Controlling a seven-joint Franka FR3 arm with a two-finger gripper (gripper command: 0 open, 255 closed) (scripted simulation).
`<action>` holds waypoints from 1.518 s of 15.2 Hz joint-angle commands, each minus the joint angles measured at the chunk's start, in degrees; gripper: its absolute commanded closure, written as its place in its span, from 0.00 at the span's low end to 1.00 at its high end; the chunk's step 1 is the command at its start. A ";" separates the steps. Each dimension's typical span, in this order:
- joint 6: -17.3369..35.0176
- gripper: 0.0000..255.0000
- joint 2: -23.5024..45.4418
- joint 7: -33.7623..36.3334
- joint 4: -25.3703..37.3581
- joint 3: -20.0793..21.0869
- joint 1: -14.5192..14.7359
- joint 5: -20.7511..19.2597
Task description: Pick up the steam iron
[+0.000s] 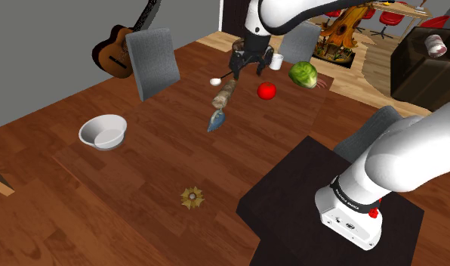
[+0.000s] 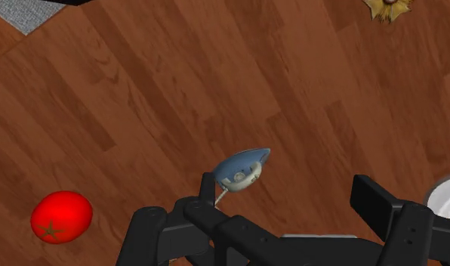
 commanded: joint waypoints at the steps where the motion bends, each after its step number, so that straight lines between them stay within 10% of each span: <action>1: 2.72 0.00 4.31 3.30 1.28 0.84 -0.71 -1.24; 23: 14.36 0.00 52.03 32.98 31.77 -4.84 -0.27 -15.50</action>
